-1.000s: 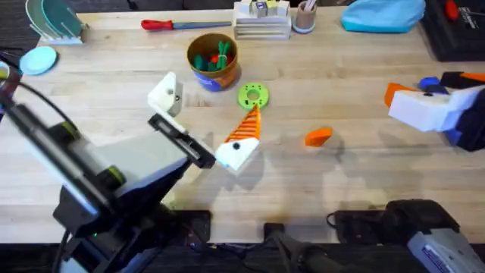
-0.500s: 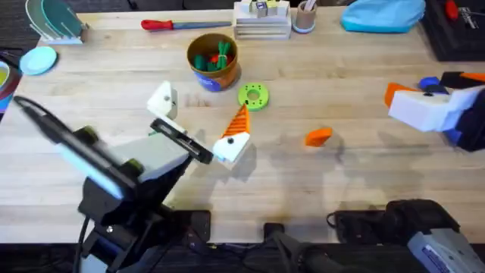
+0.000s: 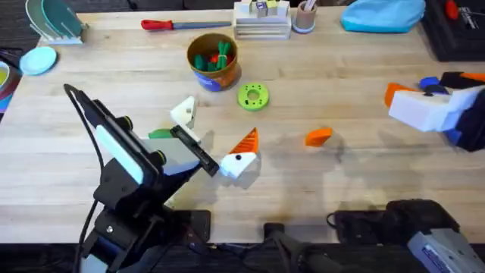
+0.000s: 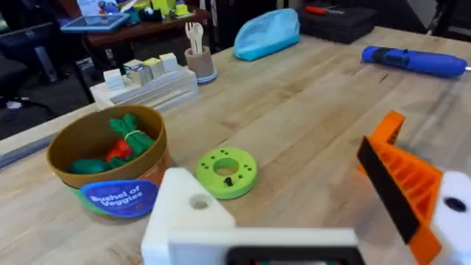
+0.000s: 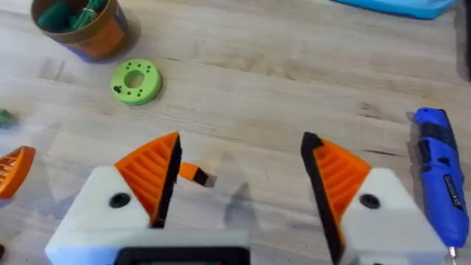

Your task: Pick up the gripper from the table and insert it into the empty holder that is missing its gripper. Then pick up a screw, insert it into the mounting hole, and use the screwdriver to tighten it. Finally, clean up the table by picking up the vegetable and placing it into the bucket.

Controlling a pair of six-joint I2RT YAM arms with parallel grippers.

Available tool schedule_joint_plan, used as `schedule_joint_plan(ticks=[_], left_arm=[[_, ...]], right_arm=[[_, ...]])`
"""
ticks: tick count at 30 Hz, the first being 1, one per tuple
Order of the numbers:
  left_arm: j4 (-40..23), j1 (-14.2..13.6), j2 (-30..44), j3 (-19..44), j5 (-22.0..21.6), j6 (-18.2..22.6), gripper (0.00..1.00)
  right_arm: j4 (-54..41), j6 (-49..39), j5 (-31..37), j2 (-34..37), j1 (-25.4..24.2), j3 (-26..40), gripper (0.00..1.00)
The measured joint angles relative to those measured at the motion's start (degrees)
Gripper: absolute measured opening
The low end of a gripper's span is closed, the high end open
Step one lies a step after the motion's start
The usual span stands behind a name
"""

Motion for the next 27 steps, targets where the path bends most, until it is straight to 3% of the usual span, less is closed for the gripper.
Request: schedule_joint_plan(ticks=[27], left_arm=[[0.1,0.0,0.0,0.0,2.1,0.0,0.993]], right_arm=[[0.0,0.0,0.0,0.0,0.0,0.0,0.945]])
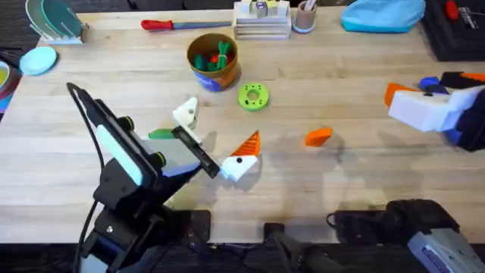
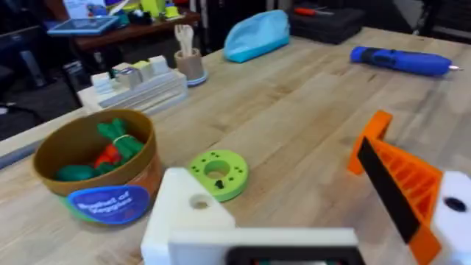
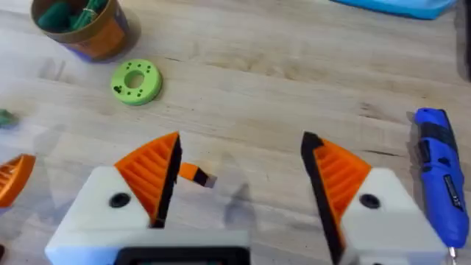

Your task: Pick up the gripper from the table and insert it into the empty holder that is missing its gripper. Then pick up a screw, insert it into the mounting hole, and use the screwdriver to tighten it. Finally, clean up the table by picking up the vegetable and placing it into the bucket.

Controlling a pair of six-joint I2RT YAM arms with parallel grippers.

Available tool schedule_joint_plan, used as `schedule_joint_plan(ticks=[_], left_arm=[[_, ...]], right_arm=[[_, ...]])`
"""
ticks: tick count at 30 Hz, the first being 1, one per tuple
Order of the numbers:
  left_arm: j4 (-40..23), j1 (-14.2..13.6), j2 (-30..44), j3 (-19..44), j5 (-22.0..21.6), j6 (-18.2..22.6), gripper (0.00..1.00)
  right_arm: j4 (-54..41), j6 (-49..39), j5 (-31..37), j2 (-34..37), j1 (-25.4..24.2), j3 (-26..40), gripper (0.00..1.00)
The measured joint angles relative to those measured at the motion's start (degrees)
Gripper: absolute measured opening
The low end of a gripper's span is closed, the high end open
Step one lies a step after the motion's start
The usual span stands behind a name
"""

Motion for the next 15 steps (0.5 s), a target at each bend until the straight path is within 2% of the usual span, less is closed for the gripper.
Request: schedule_joint_plan(ticks=[10,15], left_arm=[[0.2,0.0,0.0,0.0,15.0,-0.2,0.993],[0.0,0.0,0.0,0.0,20.6,-2.3,0.993]], right_arm=[[0.4,0.0,-1.1,0.0,0.0,0.0,0.945],[0.1,-1.1,-2.4,1.7,0.0,0.1,0.945]])
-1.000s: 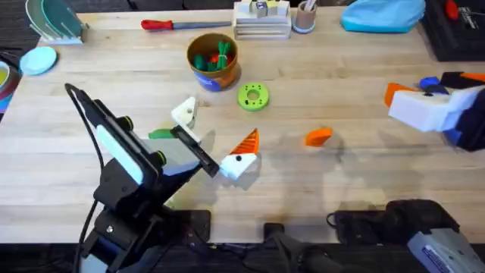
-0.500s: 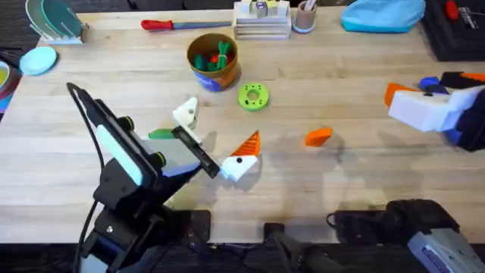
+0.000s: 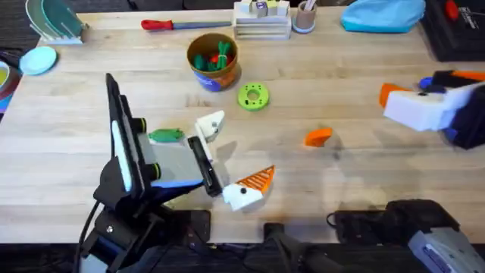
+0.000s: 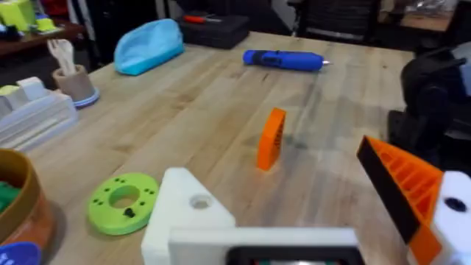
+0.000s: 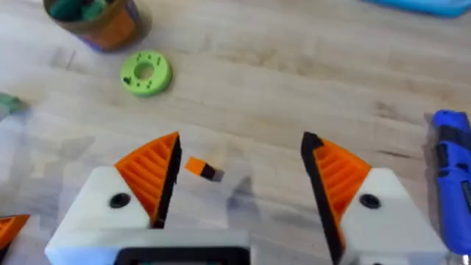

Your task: Pick up the gripper from the table and insert it into the empty holder that is missing its gripper. Then pick up a screw, insert it into the mounting hole, and use the screwdriver to tighten it. Finally, clean up the table by picking up the vegetable and placing it into the bucket.

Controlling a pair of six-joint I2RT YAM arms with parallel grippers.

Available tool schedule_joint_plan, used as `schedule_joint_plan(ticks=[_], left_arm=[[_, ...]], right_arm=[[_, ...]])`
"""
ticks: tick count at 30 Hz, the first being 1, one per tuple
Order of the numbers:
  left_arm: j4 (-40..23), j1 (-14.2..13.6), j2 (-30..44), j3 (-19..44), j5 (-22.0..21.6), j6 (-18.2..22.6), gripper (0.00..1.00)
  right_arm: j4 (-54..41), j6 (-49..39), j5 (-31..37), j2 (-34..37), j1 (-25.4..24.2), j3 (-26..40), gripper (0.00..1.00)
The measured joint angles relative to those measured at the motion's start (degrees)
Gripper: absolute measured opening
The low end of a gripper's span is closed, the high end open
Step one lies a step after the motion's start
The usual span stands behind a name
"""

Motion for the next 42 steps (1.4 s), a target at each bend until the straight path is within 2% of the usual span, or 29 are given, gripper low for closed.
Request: schedule_joint_plan(ticks=[5,13,20,30,33,38,42], left_arm=[[-0.1,0.0,0.0,0.0,2.3,-1.3,0.992],[-0.3,0.0,0.0,0.0,3.5,-2.0,0.993],[-0.3,0.0,0.0,0.0,3.7,-2.1,0.992],[-0.3,0.0,0.0,0.0,3.7,-2.4,0.992],[-0.3,0.0,0.0,0.0,3.7,-2.5,0.992],[-0.3,0.0,0.0,0.0,3.7,-2.5,0.993],[-0.3,0.0,0.0,0.0,3.7,-2.6,0.992]], right_arm=[[-1.8,-1.7,-1.0,8.5,1.6,0.0,0.945],[-7.3,-9.5,2.1,20.5,13.0,0.0,0.945],[-5.4,-15.9,3.5,30.1,17.7,0.1,0.945],[-4.5,-22.0,11.8,41.4,26.1,0.1,0.945],[-3.6,-22.6,12.7,43.7,27.5,0.1,0.886],[-3.3,-22.9,13.2,46.3,28.0,0.1,0.695],[-3.2,-23.1,13.5,46.6,28.0,0.2,0.597]])
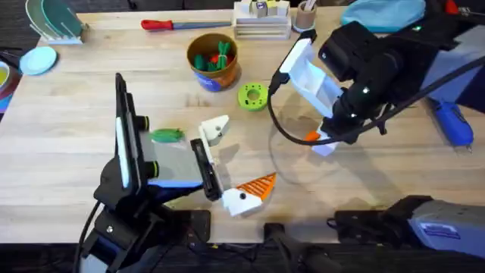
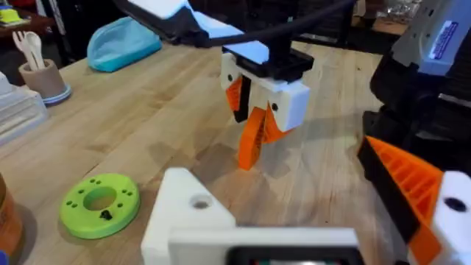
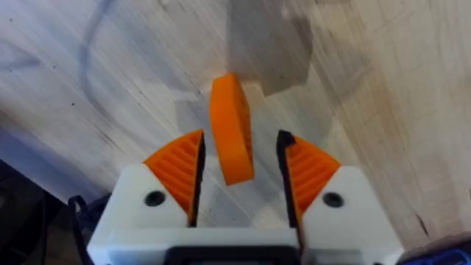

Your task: Pick up the gripper from the table and insert it into the empty holder that is missing its gripper. Then pick up a screw, insert it into the mounting hole, and use the screwdriver to tighten it. Finally, clean up the table by picking up the vegetable and placing it into the bucket.

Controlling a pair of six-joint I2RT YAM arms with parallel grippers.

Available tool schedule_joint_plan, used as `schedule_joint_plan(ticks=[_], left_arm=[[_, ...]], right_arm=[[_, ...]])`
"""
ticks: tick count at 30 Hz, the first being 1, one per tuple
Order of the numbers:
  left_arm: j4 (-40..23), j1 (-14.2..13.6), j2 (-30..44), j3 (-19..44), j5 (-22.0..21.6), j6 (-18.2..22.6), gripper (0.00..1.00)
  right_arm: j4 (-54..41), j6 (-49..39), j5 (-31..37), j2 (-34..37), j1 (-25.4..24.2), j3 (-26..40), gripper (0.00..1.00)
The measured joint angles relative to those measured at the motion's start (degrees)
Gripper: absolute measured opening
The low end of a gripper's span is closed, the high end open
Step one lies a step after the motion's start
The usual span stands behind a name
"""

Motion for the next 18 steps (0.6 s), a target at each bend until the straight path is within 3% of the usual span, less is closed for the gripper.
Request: schedule_joint_plan(ticks=[7,14,18], left_arm=[[0.0,0.0,0.0,0.0,0.0,0.0,0.993],[0.0,0.0,0.0,0.0,0.0,0.0,0.993],[0.0,0.0,0.0,0.0,0.0,0.0,0.993]], right_arm=[[0.8,0.0,0.0,0.0,0.0,0.2,0.447],[0.8,0.3,-0.9,0.0,0.0,0.2,0.024],[0.3,0.3,-1.0,0.0,0.0,0.3,0.012]])
